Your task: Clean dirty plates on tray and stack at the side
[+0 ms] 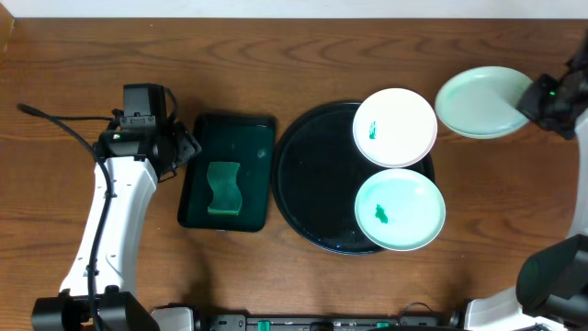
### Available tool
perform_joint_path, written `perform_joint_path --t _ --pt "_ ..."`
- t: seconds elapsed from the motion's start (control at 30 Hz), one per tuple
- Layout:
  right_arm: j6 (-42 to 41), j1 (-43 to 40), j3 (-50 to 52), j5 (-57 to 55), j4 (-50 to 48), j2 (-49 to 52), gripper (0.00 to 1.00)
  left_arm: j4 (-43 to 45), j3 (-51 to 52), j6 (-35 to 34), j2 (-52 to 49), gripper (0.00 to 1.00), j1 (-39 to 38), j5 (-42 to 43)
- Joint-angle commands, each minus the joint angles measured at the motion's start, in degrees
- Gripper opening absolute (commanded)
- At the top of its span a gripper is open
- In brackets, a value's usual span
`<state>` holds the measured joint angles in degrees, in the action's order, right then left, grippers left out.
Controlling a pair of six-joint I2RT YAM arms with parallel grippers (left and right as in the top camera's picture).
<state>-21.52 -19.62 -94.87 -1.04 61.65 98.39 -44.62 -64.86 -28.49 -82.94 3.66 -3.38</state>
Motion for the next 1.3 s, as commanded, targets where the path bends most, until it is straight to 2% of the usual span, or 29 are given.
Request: perform_joint_path --t 0.0,0.17,0.5,0.67,0.8,1.07,1.27 --pt "-0.5 -1.8 -0.9 -2.5 1.0 -1.3 0.01 -0.1 -0.8 -0.1 -0.1 0.80 0.2 -0.7" --pt "-0.5 -2.1 3.8 -8.0 1.0 -1.2 0.01 -0.1 -0.8 -0.1 -0.1 0.80 0.2 -0.7" --pt "-0.5 -2.0 22.7 -8.1 -10.8 -1.2 0.01 -0.1 -0.8 -0.1 -0.1 0.80 0.2 -0.7" --pt "1.4 -1.7 26.1 -2.9 -11.7 -1.2 0.01 -0.1 -0.9 -0.1 -0.1 0.80 0.2 -0.7" --pt "1.4 -1.3 27.1 -4.7 -10.1 -1.2 0.01 -0.1 -0.8 -0.1 -0.1 0.80 0.2 -0.7" --pt "1.7 -1.3 27.0 -4.4 -7.9 -1.2 0.20 -0.1 -0.8 -0.1 -0.1 0.80 0.2 -0.7" --pt "6.2 -0.6 24.7 2.3 -5.3 -1.2 0.29 -0.1 -0.8 -0.1 -0.1 0.80 0.2 -0.7"
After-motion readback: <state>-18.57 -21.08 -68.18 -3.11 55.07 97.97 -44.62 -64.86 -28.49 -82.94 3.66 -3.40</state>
